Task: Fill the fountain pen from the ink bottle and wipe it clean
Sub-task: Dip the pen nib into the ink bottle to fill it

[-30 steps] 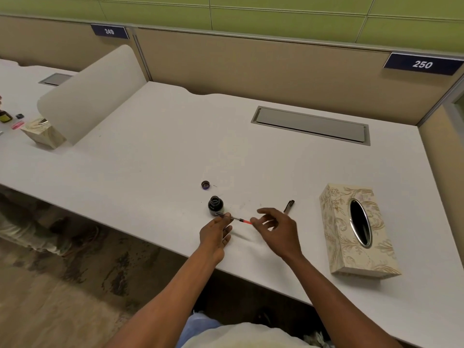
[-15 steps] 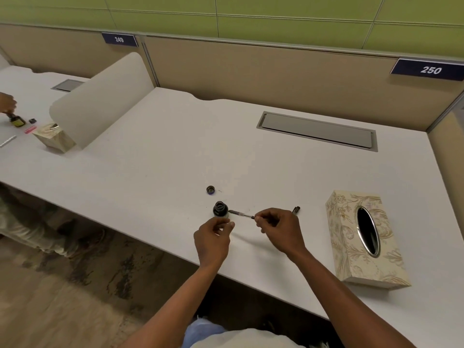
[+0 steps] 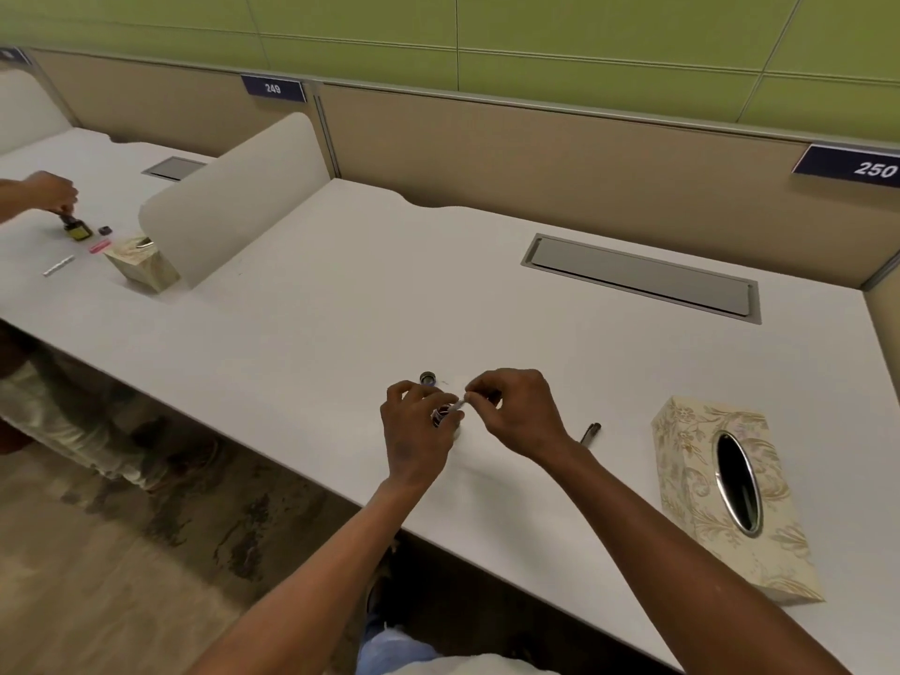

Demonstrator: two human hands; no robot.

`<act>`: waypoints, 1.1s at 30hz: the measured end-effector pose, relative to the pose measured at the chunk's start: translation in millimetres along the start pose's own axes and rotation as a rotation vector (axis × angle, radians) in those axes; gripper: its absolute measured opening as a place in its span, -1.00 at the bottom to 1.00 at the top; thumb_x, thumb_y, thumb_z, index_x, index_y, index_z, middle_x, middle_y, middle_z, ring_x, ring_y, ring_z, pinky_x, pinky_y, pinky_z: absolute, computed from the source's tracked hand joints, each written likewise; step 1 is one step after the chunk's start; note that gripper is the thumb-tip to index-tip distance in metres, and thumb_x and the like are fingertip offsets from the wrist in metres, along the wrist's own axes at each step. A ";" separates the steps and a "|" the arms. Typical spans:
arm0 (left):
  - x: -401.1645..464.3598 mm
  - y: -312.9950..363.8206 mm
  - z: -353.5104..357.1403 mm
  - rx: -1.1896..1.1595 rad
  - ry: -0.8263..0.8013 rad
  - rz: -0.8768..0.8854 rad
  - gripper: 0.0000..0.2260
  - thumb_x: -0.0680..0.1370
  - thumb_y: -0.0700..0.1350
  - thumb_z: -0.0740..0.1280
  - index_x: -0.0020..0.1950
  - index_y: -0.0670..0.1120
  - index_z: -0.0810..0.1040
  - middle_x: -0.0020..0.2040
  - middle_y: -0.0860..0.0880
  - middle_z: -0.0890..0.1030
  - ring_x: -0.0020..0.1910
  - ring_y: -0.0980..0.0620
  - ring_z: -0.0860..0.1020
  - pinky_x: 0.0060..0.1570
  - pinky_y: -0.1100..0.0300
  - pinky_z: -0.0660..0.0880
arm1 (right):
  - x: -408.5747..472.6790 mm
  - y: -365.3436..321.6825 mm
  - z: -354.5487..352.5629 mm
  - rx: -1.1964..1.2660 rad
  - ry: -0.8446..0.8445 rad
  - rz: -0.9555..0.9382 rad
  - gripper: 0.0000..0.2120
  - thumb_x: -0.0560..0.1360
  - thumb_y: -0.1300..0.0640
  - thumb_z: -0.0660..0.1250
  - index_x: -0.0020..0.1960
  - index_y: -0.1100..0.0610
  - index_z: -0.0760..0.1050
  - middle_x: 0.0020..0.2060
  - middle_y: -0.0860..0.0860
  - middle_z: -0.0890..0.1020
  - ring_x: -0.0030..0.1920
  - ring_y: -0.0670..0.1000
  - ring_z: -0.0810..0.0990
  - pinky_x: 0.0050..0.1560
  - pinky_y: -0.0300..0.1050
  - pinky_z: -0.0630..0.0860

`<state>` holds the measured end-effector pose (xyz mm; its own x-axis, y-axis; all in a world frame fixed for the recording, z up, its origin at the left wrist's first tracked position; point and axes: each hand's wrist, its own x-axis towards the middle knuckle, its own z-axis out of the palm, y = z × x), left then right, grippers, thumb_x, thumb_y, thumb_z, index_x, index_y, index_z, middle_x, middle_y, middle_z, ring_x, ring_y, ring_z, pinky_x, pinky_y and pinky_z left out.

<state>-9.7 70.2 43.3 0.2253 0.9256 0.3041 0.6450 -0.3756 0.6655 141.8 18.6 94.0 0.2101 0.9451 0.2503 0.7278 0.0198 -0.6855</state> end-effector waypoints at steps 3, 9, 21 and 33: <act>3.9 -3.1 1.3 -0.019 -0.006 -0.029 -0.86 0.41 -0.07 0.52 -0.05 0.07 0.71 -0.01 0.13 0.70 0.18 -0.02 0.46 0.09 0.05 0.34 | 8.8 -4.9 6.3 -0.050 -0.032 -0.026 -0.90 0.48 0.08 0.40 -0.11 0.02 0.70 -0.26 -0.09 0.71 -0.26 -0.09 0.62 -0.16 -0.06 0.58; 7.8 -4.6 2.2 -0.029 -0.023 -0.038 -0.79 0.40 -0.10 0.53 0.03 0.05 0.72 -0.01 0.07 0.71 0.11 -0.07 0.53 0.11 -0.06 0.40 | 21.6 -7.8 11.6 -0.111 -0.056 -0.050 -0.88 0.50 0.07 0.38 -0.11 0.03 0.69 -0.27 -0.06 0.69 -0.25 -0.03 0.62 -0.18 -0.03 0.57; 6.9 -8.8 3.0 -0.093 0.004 -0.087 -0.83 0.42 -0.09 0.53 -0.01 0.07 0.72 -0.15 0.08 0.71 -0.01 0.00 0.60 0.05 -0.12 0.47 | 36.9 -9.3 12.1 -0.141 -0.186 -0.018 -0.88 0.50 0.08 0.40 -0.08 0.07 0.72 -0.21 -0.04 0.74 -0.19 -0.01 0.67 -0.11 -0.04 0.61; 7.5 -14.5 8.6 -0.130 -0.027 -0.168 -0.82 0.44 -0.12 0.49 0.01 0.09 0.71 -0.15 0.12 0.70 0.00 0.05 0.55 0.14 0.01 0.38 | 41.0 -7.8 28.0 -0.108 -0.221 0.017 -0.94 0.45 0.13 0.46 -0.12 0.07 0.70 -0.24 -0.03 0.70 -0.20 -0.02 0.62 -0.11 -0.03 0.59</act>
<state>-11.0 83.0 30.1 0.1429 0.9760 0.1645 0.5758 -0.2172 0.7883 126.4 66.3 90.5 0.0840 0.9936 0.0756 0.7933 -0.0208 -0.6084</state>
